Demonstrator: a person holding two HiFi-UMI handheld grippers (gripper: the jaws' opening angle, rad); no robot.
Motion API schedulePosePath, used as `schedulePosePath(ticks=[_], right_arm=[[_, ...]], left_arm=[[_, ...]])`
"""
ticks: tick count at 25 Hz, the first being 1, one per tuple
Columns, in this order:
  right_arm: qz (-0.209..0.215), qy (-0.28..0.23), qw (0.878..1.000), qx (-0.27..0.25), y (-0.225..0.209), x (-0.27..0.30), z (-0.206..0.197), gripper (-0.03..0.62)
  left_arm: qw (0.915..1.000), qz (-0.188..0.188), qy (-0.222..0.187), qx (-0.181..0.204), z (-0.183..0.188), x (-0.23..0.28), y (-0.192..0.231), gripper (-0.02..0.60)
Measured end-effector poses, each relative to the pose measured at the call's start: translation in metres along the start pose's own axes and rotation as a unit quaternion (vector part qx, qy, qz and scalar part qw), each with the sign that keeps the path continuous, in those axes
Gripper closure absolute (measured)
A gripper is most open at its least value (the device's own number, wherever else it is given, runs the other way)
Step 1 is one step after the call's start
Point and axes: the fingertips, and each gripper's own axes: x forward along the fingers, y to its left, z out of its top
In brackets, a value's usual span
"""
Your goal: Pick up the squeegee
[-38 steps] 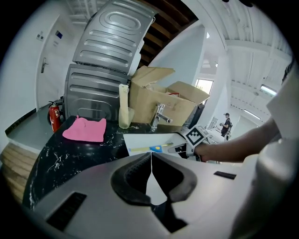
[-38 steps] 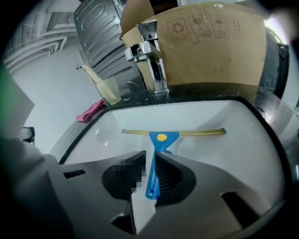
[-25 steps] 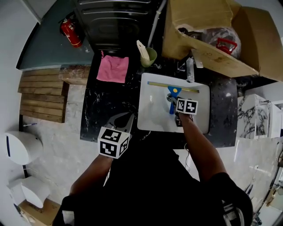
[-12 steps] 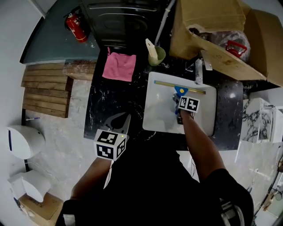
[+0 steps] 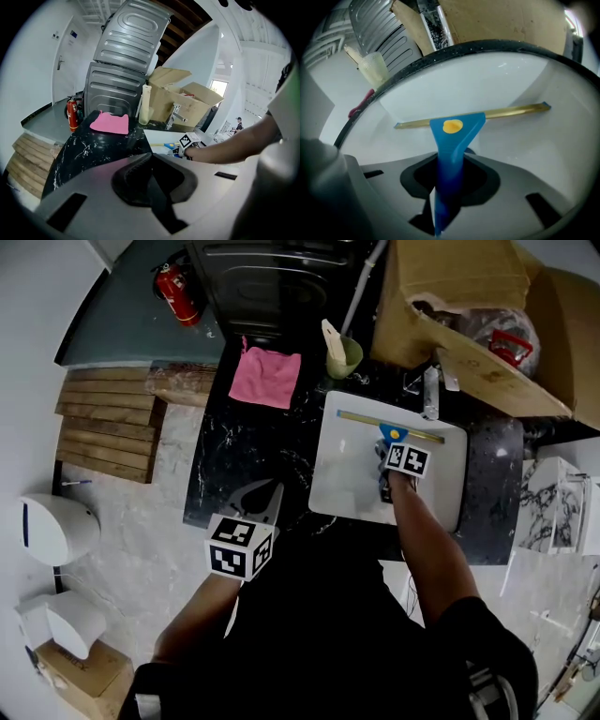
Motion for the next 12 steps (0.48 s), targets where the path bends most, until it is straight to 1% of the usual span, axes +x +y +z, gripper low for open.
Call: schedulePosePath(ticks=[5, 7, 10, 12], right_arm=[[0.012, 0.021, 1.0, -0.013, 0.002, -0.011, -0.005, 0.484], [0.026, 0.027, 0.999, -0.021, 0.007, -0.023, -0.005, 0.484], [0.051, 0.021, 0.998, -0.036, 0.016, -0.047, -0.003, 0.484], [0.069, 0.009, 0.997, -0.042, 0.022, -0.065, 0.0, 0.485]], left_arm=[[0.9999, -0.001, -0.009, 0.006, 0.001, -0.001, -0.013, 0.565], [0.9998, 0.001, -0.017, 0.006, 0.004, 0.001, -0.017, 0.565], [0.9996, 0.002, -0.028, 0.001, 0.01, 0.005, -0.024, 0.565], [0.9995, -0.002, -0.032, 0.005, 0.013, 0.008, -0.033, 0.565]])
